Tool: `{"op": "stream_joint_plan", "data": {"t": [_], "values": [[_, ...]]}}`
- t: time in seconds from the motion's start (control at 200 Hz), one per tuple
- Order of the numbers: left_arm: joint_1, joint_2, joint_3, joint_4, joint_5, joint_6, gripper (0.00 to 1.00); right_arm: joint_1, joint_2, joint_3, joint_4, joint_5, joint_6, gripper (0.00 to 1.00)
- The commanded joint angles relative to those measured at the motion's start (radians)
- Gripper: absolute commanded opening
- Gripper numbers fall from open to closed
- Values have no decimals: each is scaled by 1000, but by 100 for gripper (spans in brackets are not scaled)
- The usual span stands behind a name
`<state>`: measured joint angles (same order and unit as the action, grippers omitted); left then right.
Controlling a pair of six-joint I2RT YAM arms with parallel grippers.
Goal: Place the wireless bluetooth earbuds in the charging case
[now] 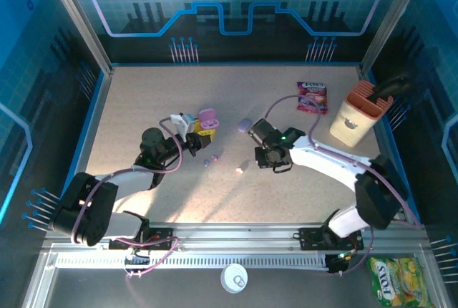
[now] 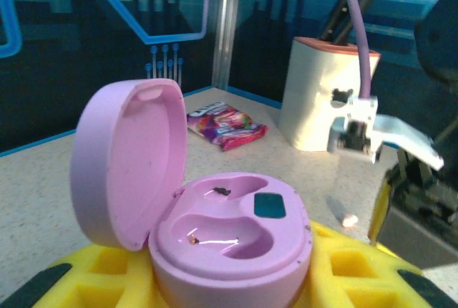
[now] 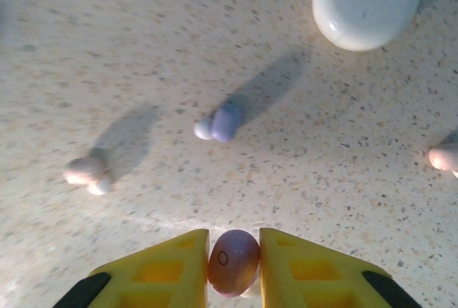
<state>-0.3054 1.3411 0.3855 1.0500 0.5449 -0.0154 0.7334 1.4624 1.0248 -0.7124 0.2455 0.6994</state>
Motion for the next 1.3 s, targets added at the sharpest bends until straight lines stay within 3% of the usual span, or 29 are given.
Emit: {"op": "stream_joint_plan", "data": {"t": [0.0, 0.325, 0.85, 1.291], "values": [[-33, 4, 28, -4, 49, 56, 35, -23, -94, -17, 56, -121, -80, 22], [-171, 6, 94, -183, 60, 202, 35, -110, -298, -3, 129, -346, -197, 21], [-234, 83, 176, -183, 251, 135, 34, -163, -335, 22, 268, -698, -289, 21], [-235, 90, 181, -134, 301, 79, 34, -163, -272, 25, 305, -741, -299, 21]]}}
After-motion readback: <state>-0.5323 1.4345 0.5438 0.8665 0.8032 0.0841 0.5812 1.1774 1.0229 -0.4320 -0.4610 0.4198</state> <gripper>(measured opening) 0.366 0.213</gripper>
